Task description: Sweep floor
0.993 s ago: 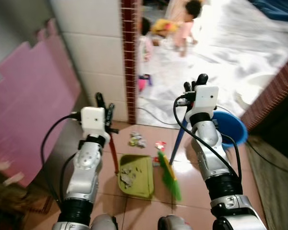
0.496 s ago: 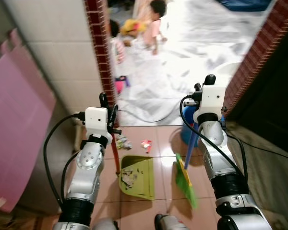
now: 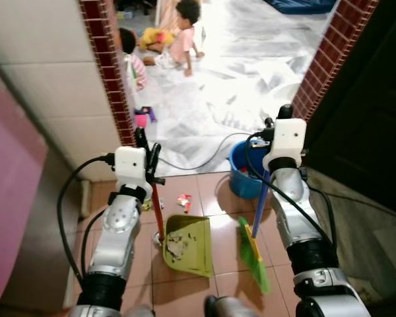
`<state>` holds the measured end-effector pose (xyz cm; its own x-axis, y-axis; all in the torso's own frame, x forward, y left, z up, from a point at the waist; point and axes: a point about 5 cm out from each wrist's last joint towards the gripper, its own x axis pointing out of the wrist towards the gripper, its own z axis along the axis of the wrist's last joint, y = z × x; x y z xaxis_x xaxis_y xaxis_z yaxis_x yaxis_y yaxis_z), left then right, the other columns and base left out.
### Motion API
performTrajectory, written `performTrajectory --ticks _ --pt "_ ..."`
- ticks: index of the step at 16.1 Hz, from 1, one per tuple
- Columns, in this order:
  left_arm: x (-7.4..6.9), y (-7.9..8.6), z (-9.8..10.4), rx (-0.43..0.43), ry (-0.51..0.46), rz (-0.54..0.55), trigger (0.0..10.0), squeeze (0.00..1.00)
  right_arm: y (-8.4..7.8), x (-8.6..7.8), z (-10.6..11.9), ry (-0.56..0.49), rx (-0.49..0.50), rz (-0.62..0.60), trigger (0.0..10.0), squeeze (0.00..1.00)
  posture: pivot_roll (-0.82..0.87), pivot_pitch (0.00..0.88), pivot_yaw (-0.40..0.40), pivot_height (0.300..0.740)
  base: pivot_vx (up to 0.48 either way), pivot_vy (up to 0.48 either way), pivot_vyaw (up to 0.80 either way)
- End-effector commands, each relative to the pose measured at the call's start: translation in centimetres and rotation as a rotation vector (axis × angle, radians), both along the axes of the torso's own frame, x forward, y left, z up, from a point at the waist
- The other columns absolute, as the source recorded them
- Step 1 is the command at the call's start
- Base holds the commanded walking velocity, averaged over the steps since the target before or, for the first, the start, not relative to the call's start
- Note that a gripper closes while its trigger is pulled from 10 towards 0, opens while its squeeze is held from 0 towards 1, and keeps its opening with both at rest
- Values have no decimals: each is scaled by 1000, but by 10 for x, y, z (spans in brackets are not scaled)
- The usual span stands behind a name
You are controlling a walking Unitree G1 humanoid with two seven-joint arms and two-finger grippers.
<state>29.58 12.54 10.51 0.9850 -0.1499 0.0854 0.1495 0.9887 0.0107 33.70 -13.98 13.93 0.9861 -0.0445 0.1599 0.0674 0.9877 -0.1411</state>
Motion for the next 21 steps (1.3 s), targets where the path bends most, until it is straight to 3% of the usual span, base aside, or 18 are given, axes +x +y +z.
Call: performTrajectory --ticks 1,7,14,21 --pt "3 -8 16 -6 -69 -27 10000 0 -6 2 7 -22 -8 -26 10000 0 -21 0 33 740 0 -330 -800" --pt "3 -8 14 -3 -60 -31 10000 0 -6 1 4 -16 5 -11 10000 0 -25 0 34 740 0 -334 -320" --pt "10 0 28 -50 -101 49 10000 0 -1 -1 0 -6 10 32 10000 0 -28 0 37 740 0 0 0" --pt "22 3 89 -166 -261 105 10000 0 2 0 -1 -3 7 48 10000 0 -29 0 35 740 0 0 0"
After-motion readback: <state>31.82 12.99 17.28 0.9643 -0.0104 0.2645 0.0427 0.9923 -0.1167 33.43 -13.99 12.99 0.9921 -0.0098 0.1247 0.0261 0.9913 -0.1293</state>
